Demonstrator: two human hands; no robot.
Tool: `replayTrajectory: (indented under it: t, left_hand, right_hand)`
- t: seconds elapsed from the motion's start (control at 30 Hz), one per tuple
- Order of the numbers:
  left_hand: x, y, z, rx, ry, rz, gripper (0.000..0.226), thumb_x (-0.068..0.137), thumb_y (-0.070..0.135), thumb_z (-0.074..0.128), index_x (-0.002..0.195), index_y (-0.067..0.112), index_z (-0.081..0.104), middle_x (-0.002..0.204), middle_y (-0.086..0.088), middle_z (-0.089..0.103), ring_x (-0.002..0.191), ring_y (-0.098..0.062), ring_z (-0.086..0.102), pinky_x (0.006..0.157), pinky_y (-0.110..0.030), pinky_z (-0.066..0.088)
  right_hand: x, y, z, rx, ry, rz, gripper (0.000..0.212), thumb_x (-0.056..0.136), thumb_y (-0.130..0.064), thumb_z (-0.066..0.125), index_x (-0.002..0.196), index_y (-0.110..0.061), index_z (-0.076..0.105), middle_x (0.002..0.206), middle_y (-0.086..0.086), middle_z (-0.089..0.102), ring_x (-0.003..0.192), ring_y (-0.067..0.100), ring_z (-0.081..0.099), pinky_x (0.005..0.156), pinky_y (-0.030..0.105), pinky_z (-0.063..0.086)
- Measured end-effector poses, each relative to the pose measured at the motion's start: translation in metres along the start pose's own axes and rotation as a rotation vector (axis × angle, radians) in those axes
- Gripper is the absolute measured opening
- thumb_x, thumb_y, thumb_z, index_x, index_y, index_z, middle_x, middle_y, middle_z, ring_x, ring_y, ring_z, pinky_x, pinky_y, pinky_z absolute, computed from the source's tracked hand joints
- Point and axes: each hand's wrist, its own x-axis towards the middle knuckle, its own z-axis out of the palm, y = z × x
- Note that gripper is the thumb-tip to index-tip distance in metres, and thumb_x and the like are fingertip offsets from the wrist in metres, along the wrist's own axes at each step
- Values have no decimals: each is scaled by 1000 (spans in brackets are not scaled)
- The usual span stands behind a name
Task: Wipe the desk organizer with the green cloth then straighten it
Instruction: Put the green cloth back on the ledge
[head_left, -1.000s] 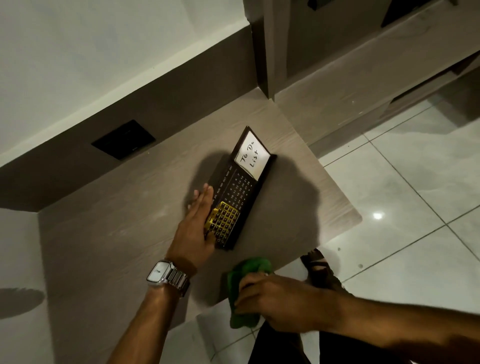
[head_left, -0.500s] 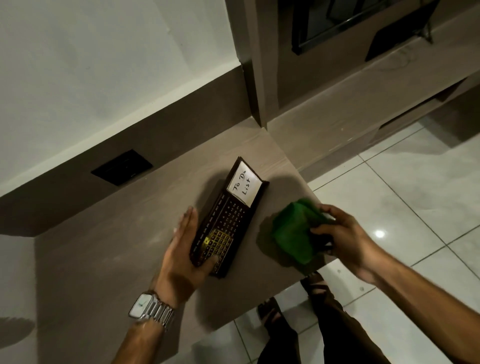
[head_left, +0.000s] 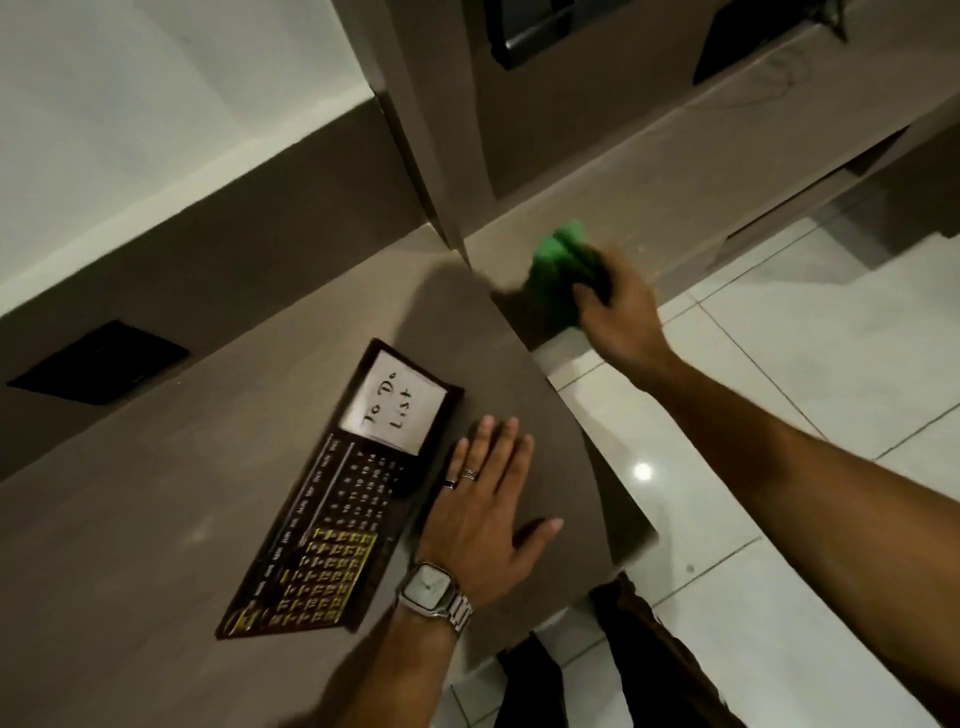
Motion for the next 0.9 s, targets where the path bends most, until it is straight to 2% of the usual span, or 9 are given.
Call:
replayTrajectory:
  t: [0.1, 0.2, 0.27, 0.47, 0.57, 0.63, 0.7, 0.77, 0.9]
  left_hand:
    - [6, -5, 24, 43, -42, -10, 89, 89, 73, 27, 153, 15, 7, 162, -7, -3, 148, -25, -12, 117, -49, 2]
    - [7, -6, 33, 52, -13, -20, 90, 88, 73, 29, 153, 14, 8, 163, -8, 1, 148, -27, -5, 116, -49, 2]
    - [6, -6, 34, 34, 2, -18, 91, 87, 73, 31, 154, 15, 9, 163, -7, 2, 149, -27, -2, 117, -50, 4]
    - [6, -8, 33, 21, 5, -3, 93, 86, 74, 33, 154, 16, 7, 163, -5, 0, 149, -27, -2, 117, -50, 6]
    - [4, -7, 31, 21, -20, -4, 90, 88, 73, 30, 154, 16, 6, 163, -6, -1, 149, -27, -3, 117, -50, 5]
    - [4, -6, 27, 9, -39, -3, 88, 89, 73, 28, 154, 16, 7, 163, -6, -1, 149, -26, -6, 118, -51, 7]
    - [1, -7, 16, -18, -22, -10, 86, 91, 71, 26, 153, 15, 9, 162, -7, 0, 149, -24, -6, 118, -50, 12]
    - [-5, -10, -2, -18, 43, -17, 82, 94, 66, 27, 153, 12, 11, 162, -8, 3, 149, -23, -4, 118, -48, 14]
    - [-26, -23, -53, 51, 259, -7, 76, 94, 50, 43, 152, 10, 15, 162, -11, 7, 149, -26, 4, 119, -47, 11]
  right_hand:
    - [26, 29, 26, -600, -168, -308, 55, 95, -12, 53, 147, -21, 39, 153, 12, 37, 143, 35, 25, 116, 57, 22]
    - [39, 62, 41, -1002, -442, -415, 63, 97, -29, 45, 155, -25, 20, 163, 11, 12, 148, 37, -2, 116, 60, 4]
    - [43, 75, 47, -1047, -483, -453, 64, 98, -35, 39, 156, -25, 13, 164, 11, 6, 148, 36, -5, 117, 59, 0]
    - [55, 72, 51, -1074, -498, -465, 61, 100, -36, 33, 156, -26, 12, 164, 11, 5, 148, 37, -6, 114, 61, -3]
    - [49, 49, 47, -942, -489, -343, 54, 103, -36, 27, 155, -25, 18, 164, 12, 7, 148, 36, -5, 116, 59, -2]
    - [38, 29, 45, -745, -338, -334, 48, 102, -30, 36, 149, -18, 35, 159, 13, 27, 146, 35, 15, 117, 55, 13]
    - [24, 4, 48, -509, -238, -346, 41, 99, -22, 44, 139, -16, 50, 144, 10, 49, 133, 25, 40, 112, 47, 31]
    - [5, -25, 59, -269, -345, -267, 35, 101, -17, 45, 134, -14, 56, 132, 6, 60, 118, 12, 52, 104, 36, 44]
    - [-34, -68, 81, -14, -599, -153, 33, 104, -15, 44, 135, -11, 55, 128, 2, 61, 115, 7, 56, 96, 19, 45]
